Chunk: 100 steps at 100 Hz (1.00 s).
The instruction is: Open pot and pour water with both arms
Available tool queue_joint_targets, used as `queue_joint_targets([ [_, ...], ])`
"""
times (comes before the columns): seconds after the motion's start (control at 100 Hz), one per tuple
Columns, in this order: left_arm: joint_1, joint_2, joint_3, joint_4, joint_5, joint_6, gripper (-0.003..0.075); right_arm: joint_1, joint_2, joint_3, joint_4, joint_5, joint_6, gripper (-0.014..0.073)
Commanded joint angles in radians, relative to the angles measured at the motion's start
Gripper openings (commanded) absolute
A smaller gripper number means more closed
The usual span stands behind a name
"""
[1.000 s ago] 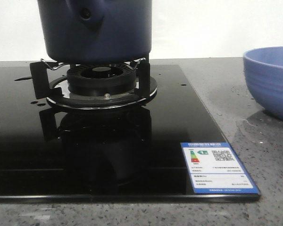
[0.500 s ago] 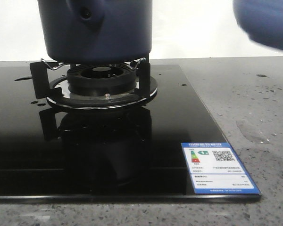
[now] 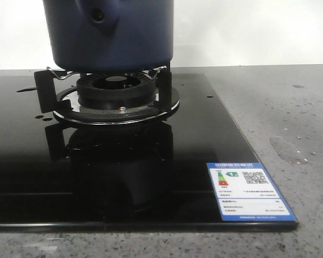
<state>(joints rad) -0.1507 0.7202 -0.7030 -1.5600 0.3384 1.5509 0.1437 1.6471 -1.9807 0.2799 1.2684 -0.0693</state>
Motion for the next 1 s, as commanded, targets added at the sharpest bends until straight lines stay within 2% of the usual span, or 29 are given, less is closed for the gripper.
queue_joint_targets([
  [0.0,-0.008,-0.008,-0.032,-0.045,-0.003,-0.008,0.0278,0.056,0.022,-0.151,-0.077,0.000,0.024,-0.0041],
  [0.13,-0.008,-0.008,-0.032,-0.045,-0.003,-0.008,0.0278,0.141,0.110,-0.281,-0.224,-0.011,0.052,-0.0041],
  [0.27,-0.008,-0.008,-0.032,-0.045,-0.003,-0.008,0.0278,0.215,0.176,-0.344,-0.364,-0.023,0.081,-0.0041],
  [0.38,-0.008,-0.008,-0.032,-0.045,-0.003,-0.008,0.0278,0.264,0.198,-0.346,-0.431,-0.063,0.100,-0.0041],
  [0.64,-0.009,-0.008,-0.032,-0.045,-0.003,-0.008,0.0278,0.389,0.225,-0.347,-0.728,-0.151,0.159,-0.0041],
  [0.99,-0.041,-0.008,-0.032,-0.039,-0.037,-0.008,0.0278,0.489,0.267,-0.347,-1.030,-0.207,0.195,-0.0041],
])
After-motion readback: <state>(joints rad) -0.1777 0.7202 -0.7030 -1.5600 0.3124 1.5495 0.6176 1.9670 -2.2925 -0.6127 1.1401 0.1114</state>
